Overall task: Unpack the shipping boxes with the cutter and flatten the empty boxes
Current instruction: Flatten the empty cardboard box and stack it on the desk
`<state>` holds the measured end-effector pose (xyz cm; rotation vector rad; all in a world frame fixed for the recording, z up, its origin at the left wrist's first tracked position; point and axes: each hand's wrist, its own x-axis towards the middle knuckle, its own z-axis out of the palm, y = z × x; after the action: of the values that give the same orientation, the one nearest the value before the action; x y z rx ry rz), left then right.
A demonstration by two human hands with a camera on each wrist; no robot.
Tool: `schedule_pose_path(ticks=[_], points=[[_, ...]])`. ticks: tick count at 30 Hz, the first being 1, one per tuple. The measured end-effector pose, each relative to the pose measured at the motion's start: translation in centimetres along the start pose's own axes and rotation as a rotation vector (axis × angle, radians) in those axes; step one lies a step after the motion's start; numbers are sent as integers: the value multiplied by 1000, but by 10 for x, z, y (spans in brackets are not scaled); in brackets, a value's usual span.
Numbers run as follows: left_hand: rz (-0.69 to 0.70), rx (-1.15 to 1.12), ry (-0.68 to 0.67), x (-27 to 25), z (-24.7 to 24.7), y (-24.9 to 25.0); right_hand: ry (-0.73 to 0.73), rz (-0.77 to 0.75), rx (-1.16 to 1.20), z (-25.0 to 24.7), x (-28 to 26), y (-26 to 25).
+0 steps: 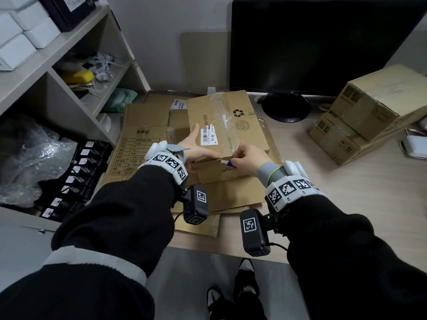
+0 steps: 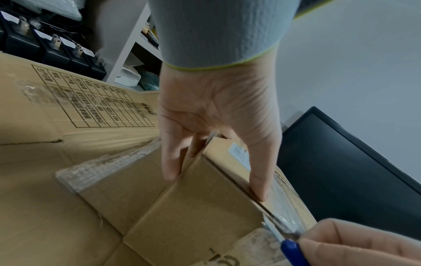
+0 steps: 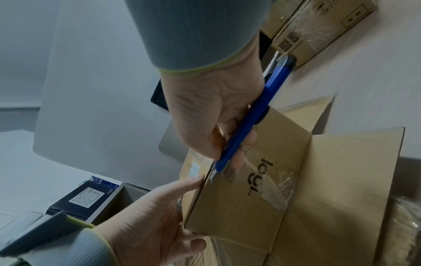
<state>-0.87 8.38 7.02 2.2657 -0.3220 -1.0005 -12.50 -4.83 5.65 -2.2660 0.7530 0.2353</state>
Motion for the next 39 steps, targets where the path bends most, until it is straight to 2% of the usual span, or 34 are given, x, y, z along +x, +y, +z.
schedule_pose_path(ticks=[20, 30, 39], points=[[5, -51, -27, -1, -1, -2, -11, 54, 62, 2, 1, 0], [13, 28, -27, -2, 1, -1, -19, 50, 25, 0, -1, 1], [0, 19, -59, -2, 2, -4, -25, 58, 124, -1, -2, 6]])
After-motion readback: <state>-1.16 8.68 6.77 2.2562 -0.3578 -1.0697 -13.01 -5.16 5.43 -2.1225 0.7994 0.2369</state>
